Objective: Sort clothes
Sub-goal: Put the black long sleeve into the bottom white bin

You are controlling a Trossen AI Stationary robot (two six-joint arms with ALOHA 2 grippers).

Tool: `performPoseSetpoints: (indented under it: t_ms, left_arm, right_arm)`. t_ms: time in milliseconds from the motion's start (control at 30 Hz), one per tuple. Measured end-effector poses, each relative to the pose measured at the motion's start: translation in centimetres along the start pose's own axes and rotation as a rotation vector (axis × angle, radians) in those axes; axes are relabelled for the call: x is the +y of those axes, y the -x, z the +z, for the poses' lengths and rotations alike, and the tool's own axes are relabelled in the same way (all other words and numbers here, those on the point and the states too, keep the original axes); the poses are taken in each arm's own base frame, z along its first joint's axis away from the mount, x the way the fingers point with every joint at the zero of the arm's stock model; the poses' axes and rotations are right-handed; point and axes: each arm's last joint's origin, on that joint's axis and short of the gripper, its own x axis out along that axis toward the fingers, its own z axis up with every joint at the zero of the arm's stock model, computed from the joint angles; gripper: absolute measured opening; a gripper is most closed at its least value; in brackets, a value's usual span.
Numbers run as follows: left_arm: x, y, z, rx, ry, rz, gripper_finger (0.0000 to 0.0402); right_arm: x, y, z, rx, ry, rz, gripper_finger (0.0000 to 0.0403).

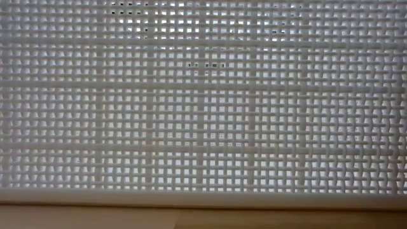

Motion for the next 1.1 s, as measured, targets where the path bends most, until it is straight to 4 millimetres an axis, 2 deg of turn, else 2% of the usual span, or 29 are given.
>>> performPoseSetpoints:
  t_ms: [100,233,467,733,933,1100]
  left_arm:
    - [-0.4,0.0,-0.1,0.005,-0.004,-0.019,0.0231]
    - [-1.0,0.0,-0.2,0.009,-0.002,-0.045,0.0231]
    - [-2.2,-0.1,-0.5,0.027,-0.003,-0.101,0.0231]
    - [-3.9,-0.2,-0.9,0.038,-0.015,-0.177,0.0231]
    - [-4.8,-0.2,-0.9,0.021,-0.014,-0.21,0.0231]
    - [-5.2,-0.2,-1.0,0.02,-0.02,-0.203,0.0231]
  right_arm:
    - [1.6,-0.7,-1.7,0.13,0.011,0.03,0.0234]
    - [4.3,-2.4,-3.6,0.209,0.079,0.05,0.0234]
    - [8.1,-7.0,-6.4,0.396,0.153,0.05,0.0234]
    - [10.7,-12.6,-9.3,0.577,0.131,-0.01,0.0235]
    - [12.3,-15.1,-11.8,0.669,0.045,-0.061,0.0235]
    - [14.3,-16.8,-13.6,0.656,0.002,-0.036,0.0235]
